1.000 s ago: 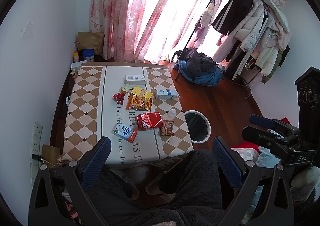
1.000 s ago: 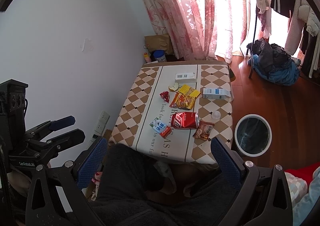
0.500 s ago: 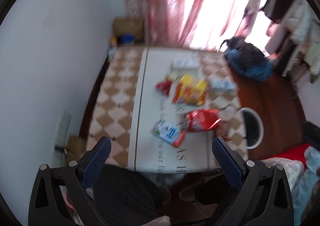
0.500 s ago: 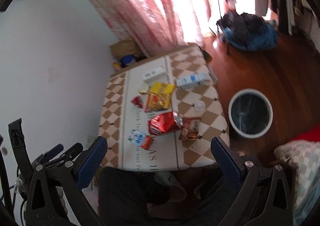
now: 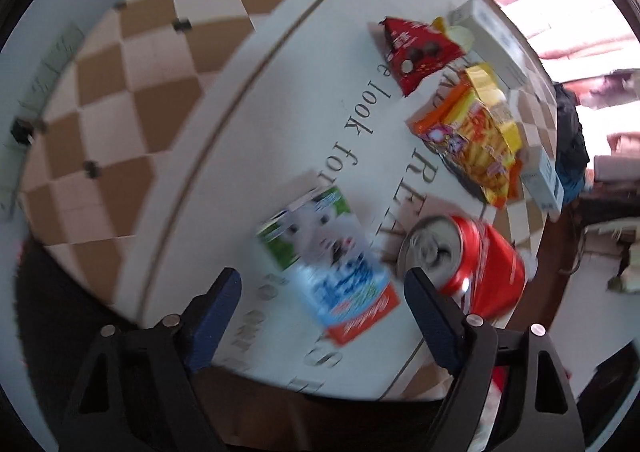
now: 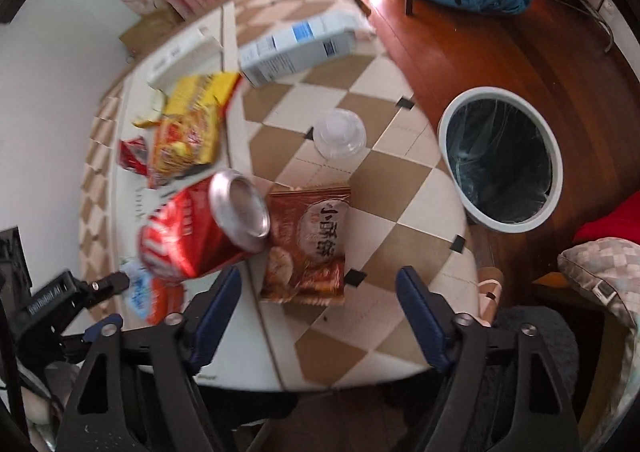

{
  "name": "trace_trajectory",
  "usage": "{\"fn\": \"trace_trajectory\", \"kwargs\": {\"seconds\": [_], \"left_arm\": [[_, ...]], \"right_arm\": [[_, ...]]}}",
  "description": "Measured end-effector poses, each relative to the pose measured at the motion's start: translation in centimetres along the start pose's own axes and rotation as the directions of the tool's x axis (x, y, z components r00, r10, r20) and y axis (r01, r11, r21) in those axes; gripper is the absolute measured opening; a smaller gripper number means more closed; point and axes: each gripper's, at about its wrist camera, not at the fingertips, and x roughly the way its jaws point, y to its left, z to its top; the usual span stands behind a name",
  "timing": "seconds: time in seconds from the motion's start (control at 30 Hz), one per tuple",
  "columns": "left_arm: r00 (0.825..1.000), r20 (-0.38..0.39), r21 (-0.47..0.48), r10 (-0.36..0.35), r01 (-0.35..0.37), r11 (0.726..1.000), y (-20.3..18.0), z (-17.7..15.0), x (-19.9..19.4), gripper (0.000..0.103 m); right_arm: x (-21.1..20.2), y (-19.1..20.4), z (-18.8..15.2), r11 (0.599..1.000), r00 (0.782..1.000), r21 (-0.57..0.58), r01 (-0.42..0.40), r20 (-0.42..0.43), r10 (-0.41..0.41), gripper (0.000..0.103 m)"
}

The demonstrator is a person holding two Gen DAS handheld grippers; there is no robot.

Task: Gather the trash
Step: 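Grasp the milk carton with the left tool while the right tool grasps the brown snack packet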

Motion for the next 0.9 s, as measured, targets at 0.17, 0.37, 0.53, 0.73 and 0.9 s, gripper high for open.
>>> {"fn": "trace_trajectory", "kwargs": {"seconds": [0.17, 0.37, 0.53, 0.73, 0.9], "left_arm": [[1.000, 0.015, -0.023, 0.003, -0.003, 1.000, -0.4, 1.0, 1.0, 0.053], [0.984, 0.089, 0.232, 0.157, -0.173, 0.957, -1.9, 1.1, 0.1, 0.053], [0.951, 0.151, 0.405, 0.270, -0.309, 0.861, -3.3, 1.1, 0.2, 0.054], [0.948, 0.149, 0.415, 0.280, -0.317, 0.853, -3.7, -0.8, 2.1, 0.054], [0.948, 0.183, 0.397, 0.260, -0.313, 0.863, -2.7, -2.4, 1.7, 0.048]], "right_arm": [[3.2, 1.2, 0.2, 0.998, 0.999, -0.053, 0.026, -0.042, -0.029, 0.080], [5.1, 2.3, 0.5, 0.993, 0.996, -0.097, 0.068, -0.053, -0.073, 0.080], [5.8, 2.9, 0.6, 0.987, 0.993, -0.122, 0.105, -0.031, -0.110, 0.074], [4.7, 2.3, -0.9, 0.982, 0.992, -0.149, 0.118, -0.021, -0.123, 0.048], [3.7, 0.4, -2.7, 0.988, 0.992, -0.132, 0.084, -0.087, -0.096, 0.052]]}}
